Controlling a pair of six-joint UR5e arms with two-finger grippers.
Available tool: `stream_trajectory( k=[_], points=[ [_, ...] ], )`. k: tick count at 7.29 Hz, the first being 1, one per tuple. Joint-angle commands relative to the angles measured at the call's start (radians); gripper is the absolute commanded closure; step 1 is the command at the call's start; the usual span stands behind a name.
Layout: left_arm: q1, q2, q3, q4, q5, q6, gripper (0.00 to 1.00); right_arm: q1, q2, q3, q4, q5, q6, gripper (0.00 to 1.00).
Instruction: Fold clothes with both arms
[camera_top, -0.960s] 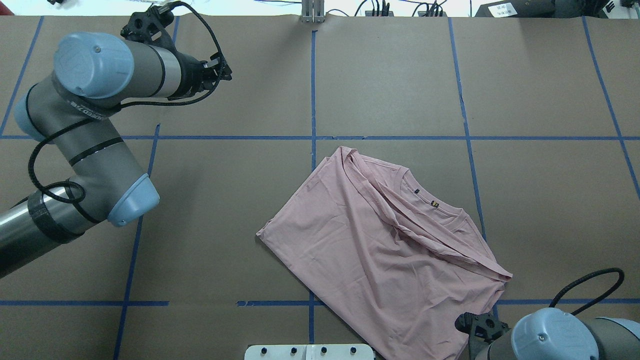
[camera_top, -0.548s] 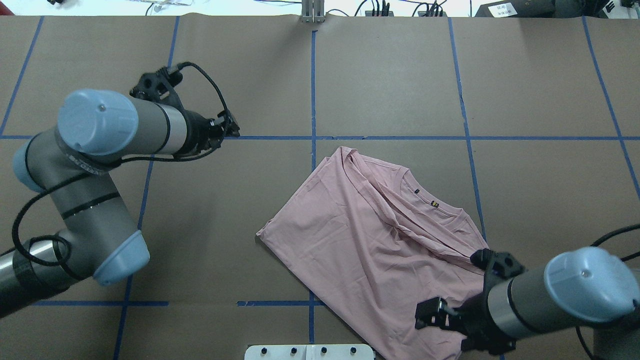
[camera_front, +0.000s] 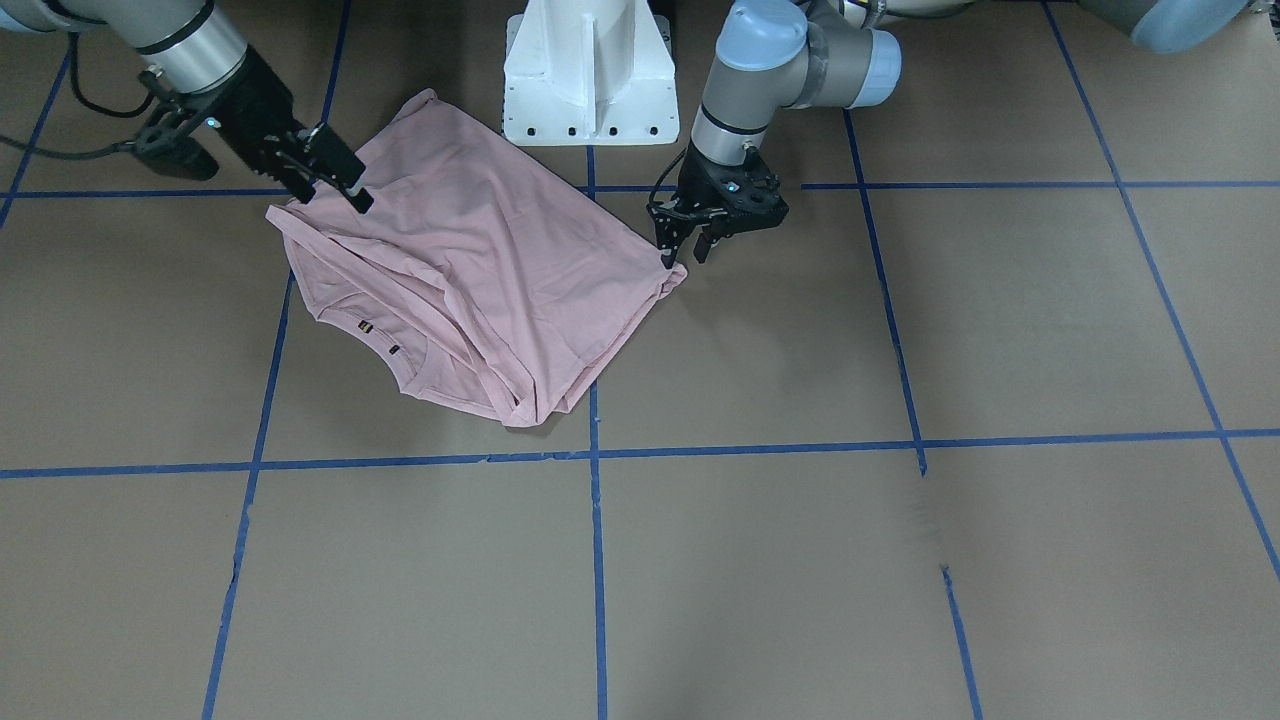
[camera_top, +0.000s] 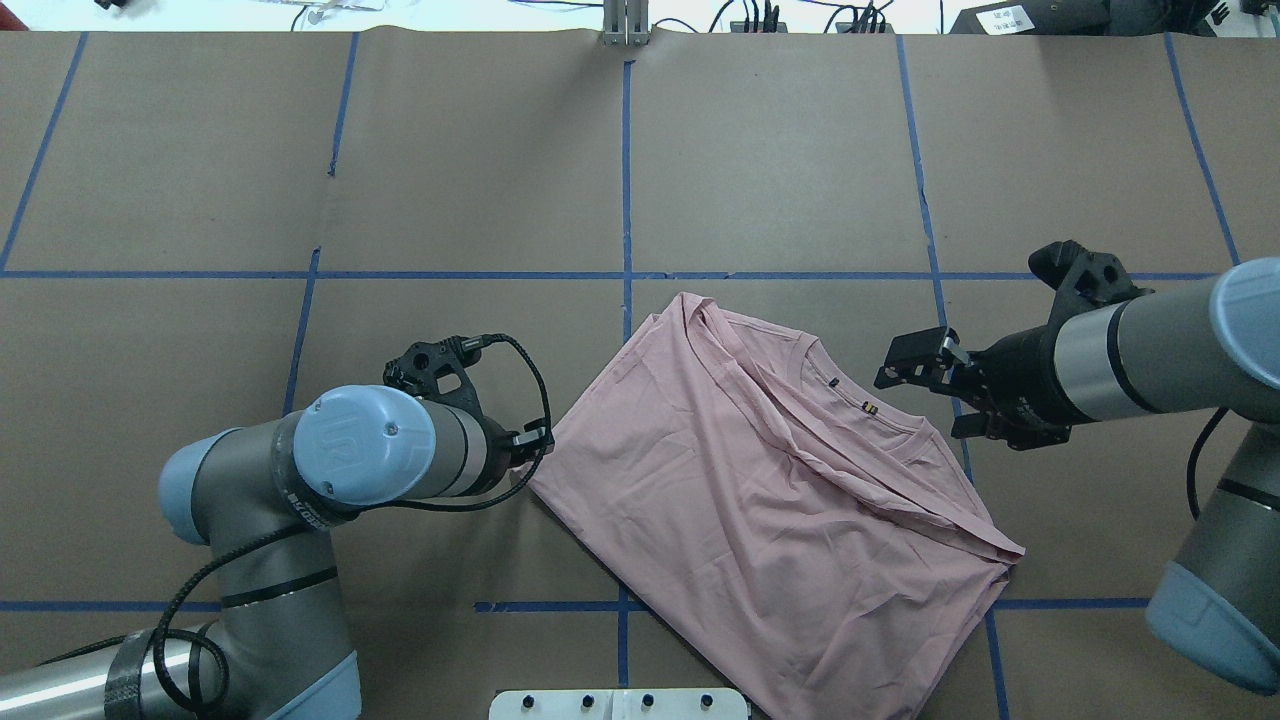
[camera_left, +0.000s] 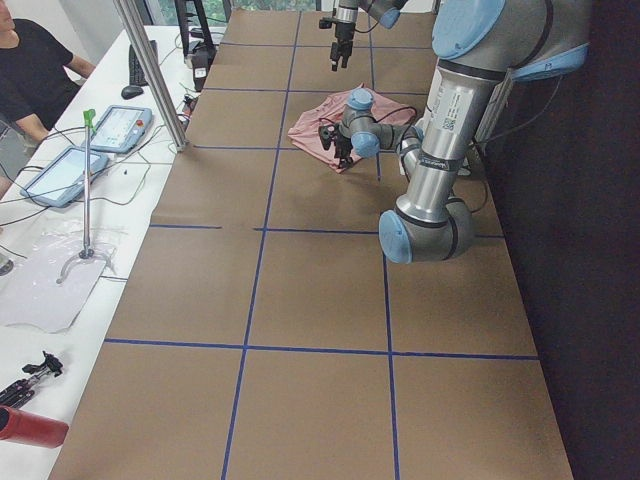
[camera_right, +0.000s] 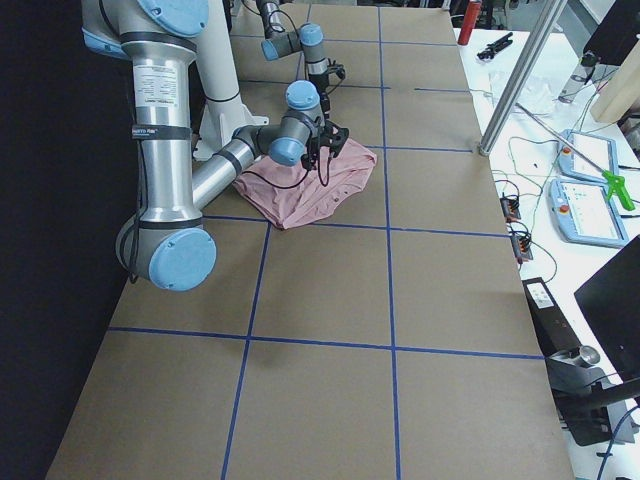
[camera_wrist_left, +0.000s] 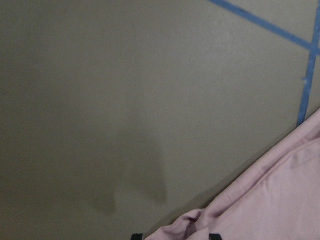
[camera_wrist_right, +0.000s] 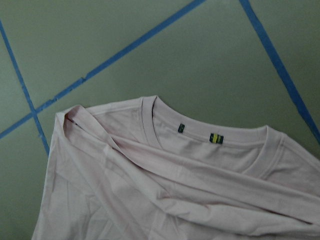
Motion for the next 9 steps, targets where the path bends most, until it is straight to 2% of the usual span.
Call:
stream_trajectory(
  k=[1,4,5,6,7,8,9],
  points=[
    [0.025,-0.040,0.043,0.028,0.002,-0.001,0.46,0.037,0.027,-0.032,-0.002,0.000,-0.022,0.00],
    [0.024,-0.062,0.061,0.029,0.014,0.005,0.49,0.045,0.026,-0.032,-0.004,-0.007,-0.022,0.00],
    [0.024,-0.059,0.062,0.029,0.014,0.005,0.57,0.045,0.026,-0.032,-0.005,-0.008,-0.022,0.00],
    [0.024,-0.057,0.080,0.031,0.015,0.005,0.61,0.043,0.026,-0.032,-0.005,-0.007,-0.022,0.00],
    [0.022,-0.056,0.082,0.037,0.017,0.004,0.69,0.045,0.024,-0.035,-0.005,-0.007,-0.022,0.00],
    [0.019,-0.054,0.084,0.043,0.025,0.004,0.97,0.043,0.024,-0.041,-0.005,-0.007,-0.022,0.00],
    [0.014,-0.054,0.084,0.045,0.028,0.007,1.00,0.045,0.023,-0.041,-0.005,-0.007,-0.022,0.00]
  ],
)
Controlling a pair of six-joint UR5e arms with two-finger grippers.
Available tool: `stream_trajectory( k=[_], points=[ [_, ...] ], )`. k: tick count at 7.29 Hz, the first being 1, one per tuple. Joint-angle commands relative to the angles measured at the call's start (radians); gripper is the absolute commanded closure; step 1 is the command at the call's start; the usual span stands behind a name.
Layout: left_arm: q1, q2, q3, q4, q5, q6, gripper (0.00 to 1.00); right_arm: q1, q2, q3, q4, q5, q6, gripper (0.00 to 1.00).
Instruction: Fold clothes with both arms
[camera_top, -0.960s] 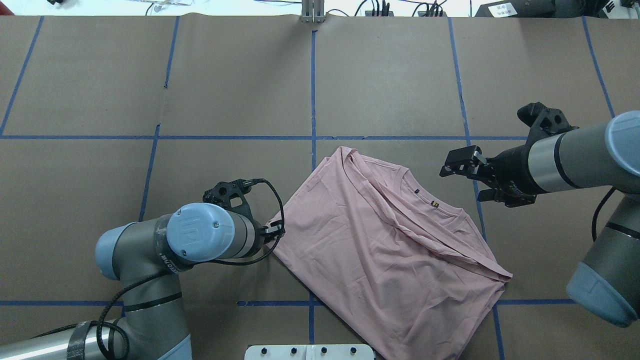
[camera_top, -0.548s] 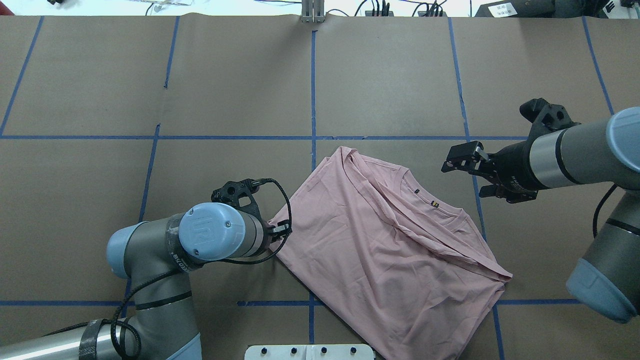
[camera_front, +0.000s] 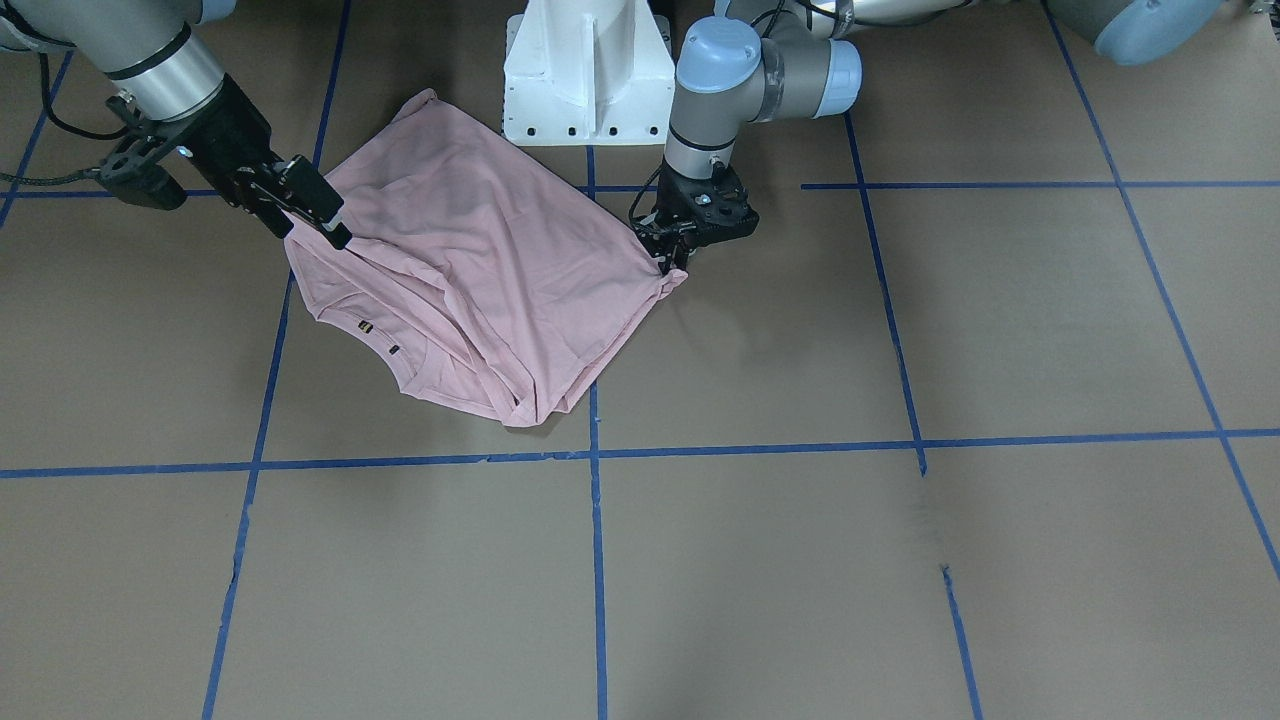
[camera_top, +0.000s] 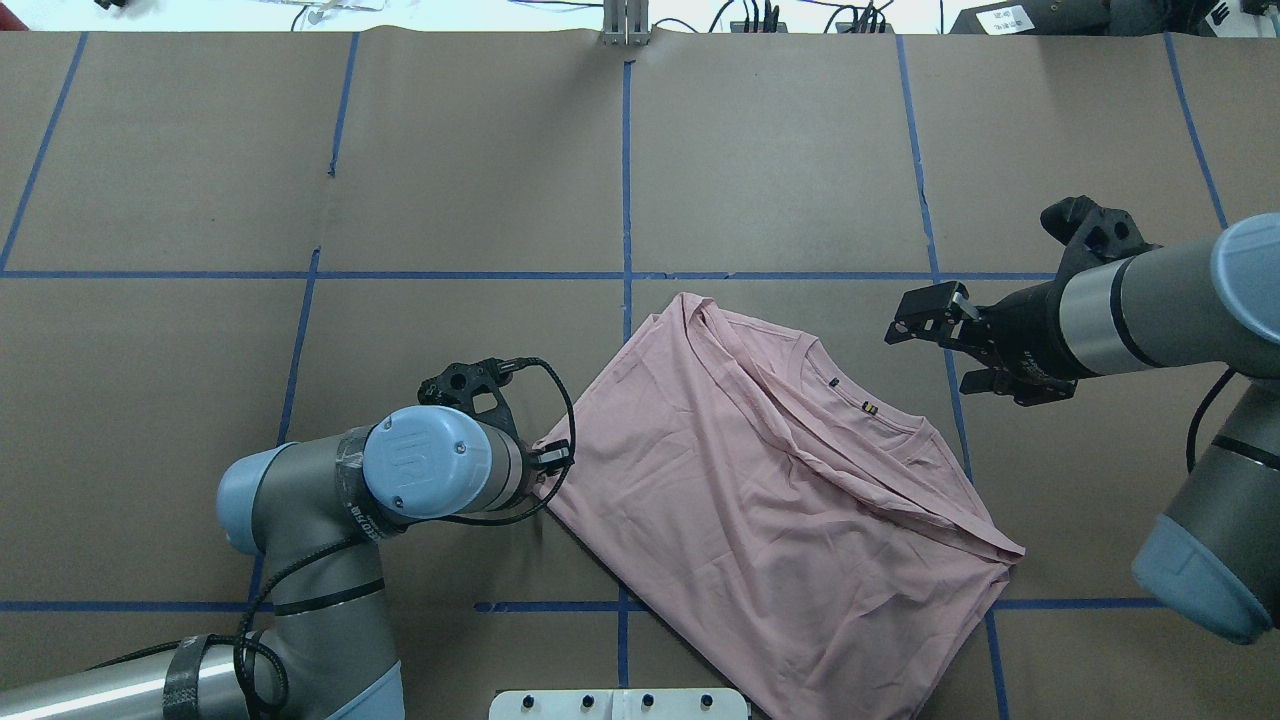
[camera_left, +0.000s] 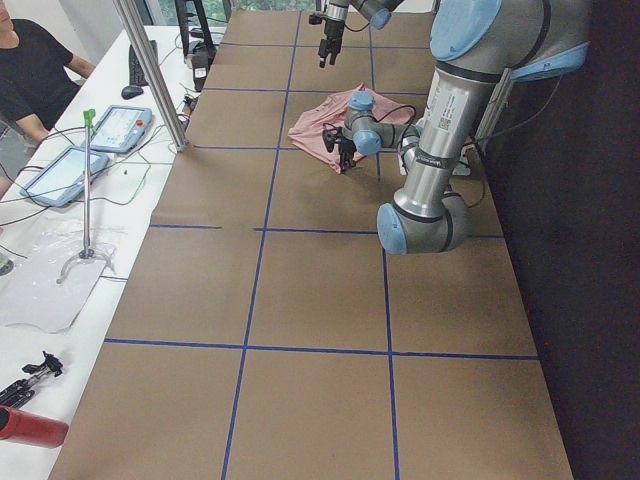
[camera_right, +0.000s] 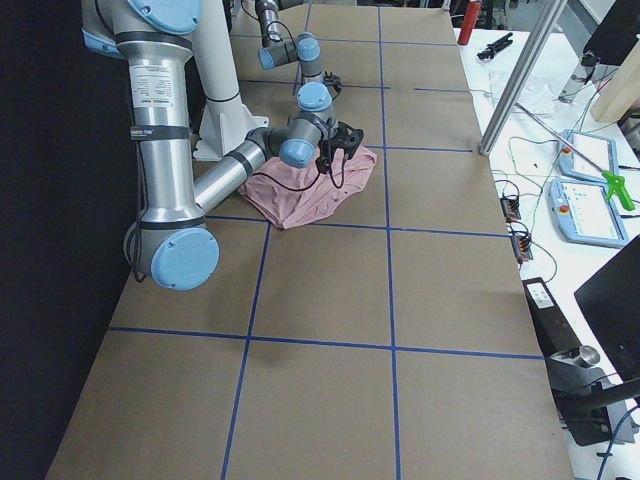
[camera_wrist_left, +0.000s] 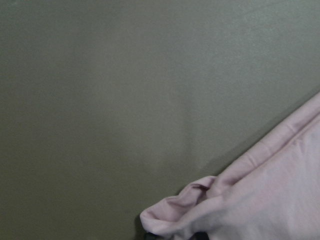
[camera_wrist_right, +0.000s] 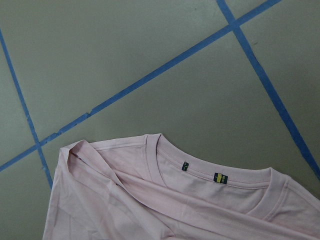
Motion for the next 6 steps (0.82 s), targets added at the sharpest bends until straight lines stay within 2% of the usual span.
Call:
stream_trajectory(
  k=[1,4,6],
  points=[
    [-0.020,-0.001,-0.003,0.004,0.005,0.005,1.00,0.001,-0.001,-0.002,0.000,0.000,0.000,0.00],
    [-0.069,-0.004,-0.006,0.004,0.005,0.043,1.00,0.001,-0.001,-0.010,0.000,-0.005,0.000,0.00],
    [-0.196,-0.019,0.033,-0.031,0.003,0.143,1.00,0.002,-0.006,-0.010,0.000,-0.008,0.000,0.00]
  ],
)
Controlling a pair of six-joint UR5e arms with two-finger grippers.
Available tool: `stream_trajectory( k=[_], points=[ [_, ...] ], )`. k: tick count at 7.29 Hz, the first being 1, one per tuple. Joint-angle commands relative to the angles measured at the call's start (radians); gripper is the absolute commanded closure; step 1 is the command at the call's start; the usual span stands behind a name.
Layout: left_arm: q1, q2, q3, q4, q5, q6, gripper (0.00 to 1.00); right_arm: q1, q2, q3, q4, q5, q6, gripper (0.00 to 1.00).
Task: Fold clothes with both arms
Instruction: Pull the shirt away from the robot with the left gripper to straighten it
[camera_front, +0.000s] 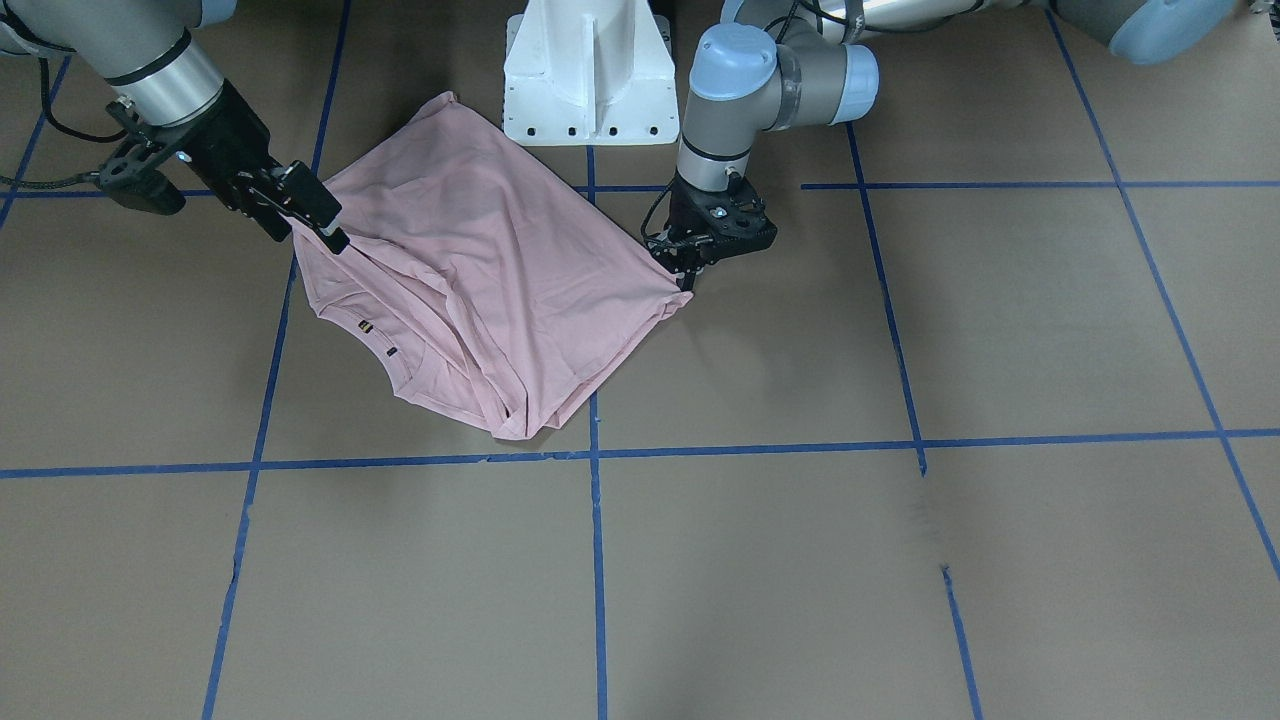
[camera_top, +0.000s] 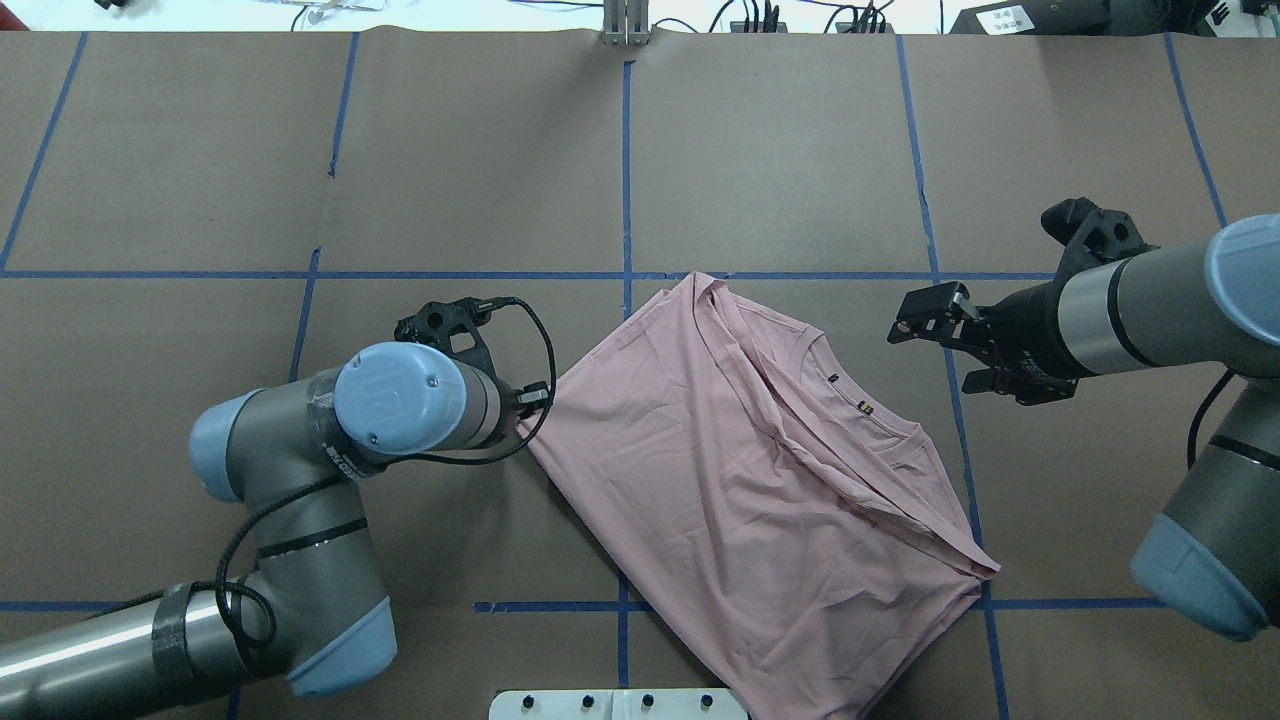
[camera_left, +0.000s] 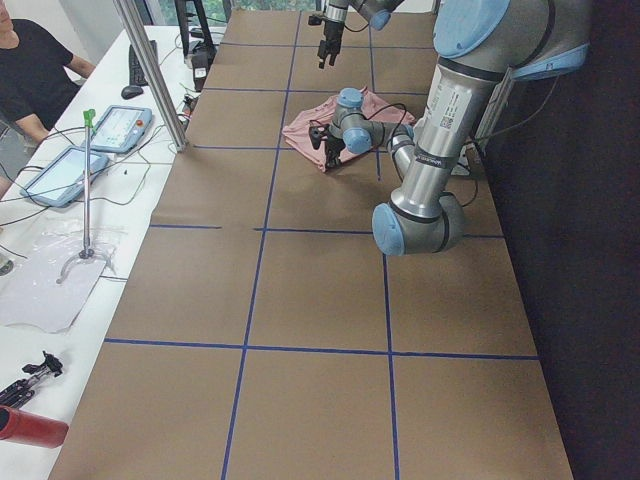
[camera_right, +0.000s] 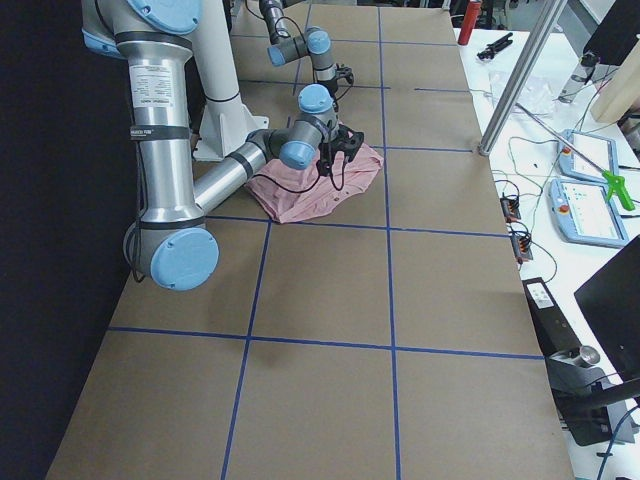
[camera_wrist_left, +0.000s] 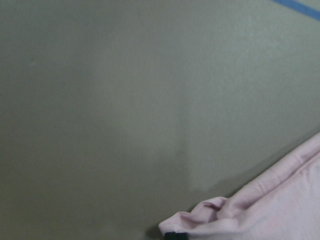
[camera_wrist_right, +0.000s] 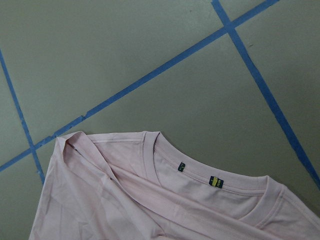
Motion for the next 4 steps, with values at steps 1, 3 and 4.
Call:
stream_trajectory(
  k=[1,3,4],
  points=[
    [-0.165,-0.074,0.132,-0.079,-0.003,0.085,1.00,0.001,-0.005,0.000,-0.002,-0.001,0.000,0.00],
    [-0.299,-0.263,0.521,-0.316,-0.009,0.108,1.00,0.001,-0.005,-0.002,-0.005,-0.003,0.000,0.00],
    [-0.335,-0.315,0.641,-0.391,-0.009,0.128,1.00,0.000,-0.003,-0.005,-0.006,-0.003,0.002,0.00]
  ],
)
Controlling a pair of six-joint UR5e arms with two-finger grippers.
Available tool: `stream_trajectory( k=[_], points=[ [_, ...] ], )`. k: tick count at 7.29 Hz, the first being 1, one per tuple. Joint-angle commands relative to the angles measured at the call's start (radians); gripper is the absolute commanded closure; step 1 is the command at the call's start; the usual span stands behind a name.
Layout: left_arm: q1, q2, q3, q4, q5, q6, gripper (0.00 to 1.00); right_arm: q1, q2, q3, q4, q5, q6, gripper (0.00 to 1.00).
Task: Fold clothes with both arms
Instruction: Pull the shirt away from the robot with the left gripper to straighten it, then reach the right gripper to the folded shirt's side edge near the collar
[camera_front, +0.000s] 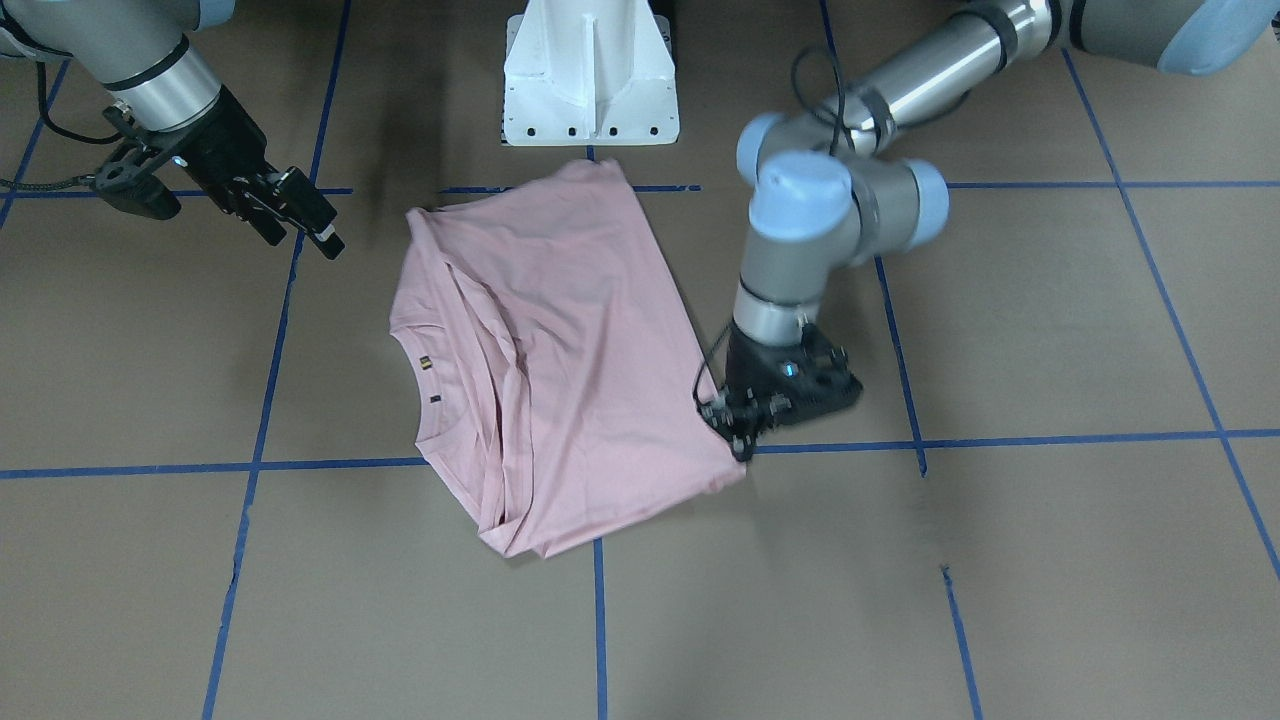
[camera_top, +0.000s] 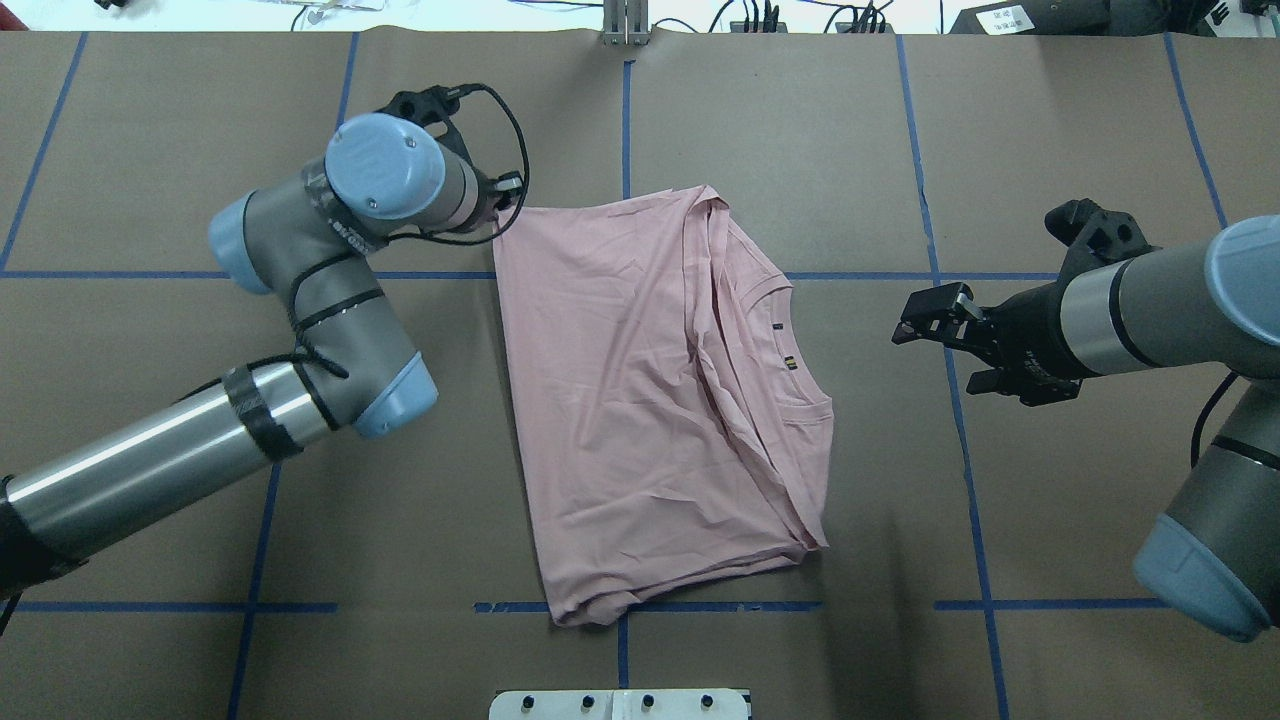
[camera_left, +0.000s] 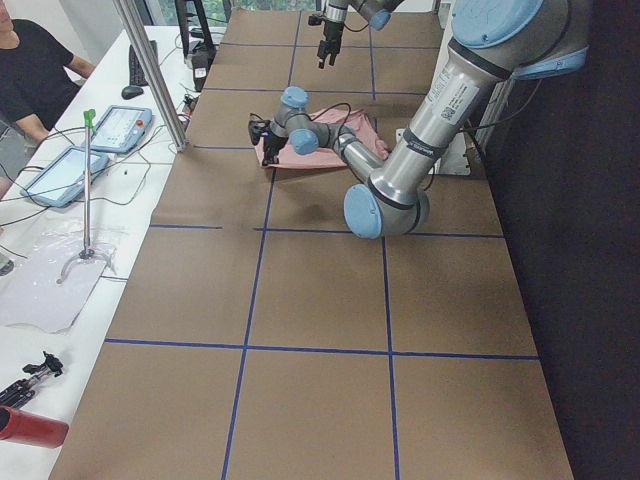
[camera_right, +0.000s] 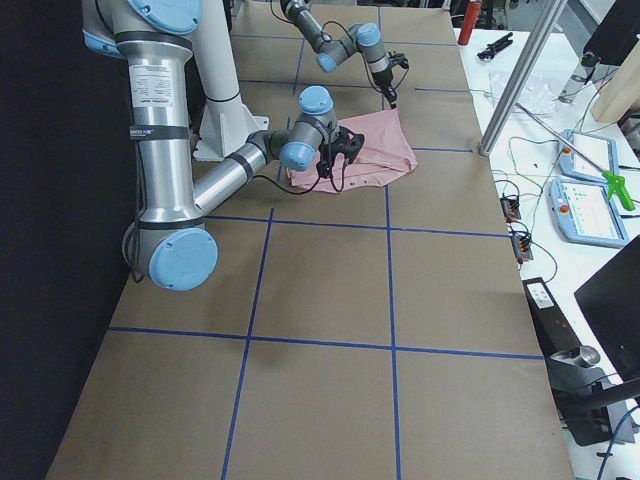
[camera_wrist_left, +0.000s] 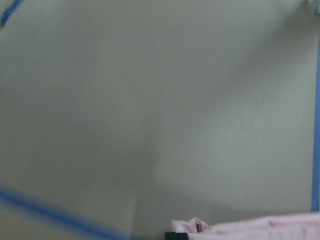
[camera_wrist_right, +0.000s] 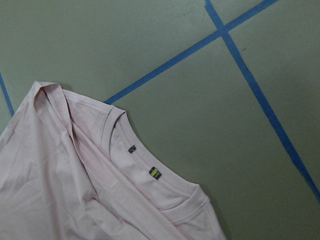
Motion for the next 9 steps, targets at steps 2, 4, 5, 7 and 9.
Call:
stream_trajectory(
  k=[2,4,5,7,9],
  points=[
    [-0.085,-0.104,0.271,-0.201,-0.004,0.041,1.00,-0.012,0.050,-0.050,0.003,-0.004,0.007,0.00],
    [-0.099,-0.084,0.226,-0.209,-0.065,0.050,0.54,-0.117,0.168,-0.117,-0.001,-0.084,0.029,0.00],
    [-0.099,0.019,0.089,-0.209,-0.108,0.050,0.53,-0.213,0.217,-0.136,-0.026,-0.181,0.120,0.00],
    [-0.098,0.102,-0.014,-0.207,-0.112,0.049,0.53,-0.343,0.411,-0.218,-0.244,-0.298,0.225,0.10],
    [-0.093,0.105,-0.014,-0.209,-0.112,0.044,0.52,-0.401,0.423,-0.271,-0.250,-0.378,0.256,0.19]
  ],
)
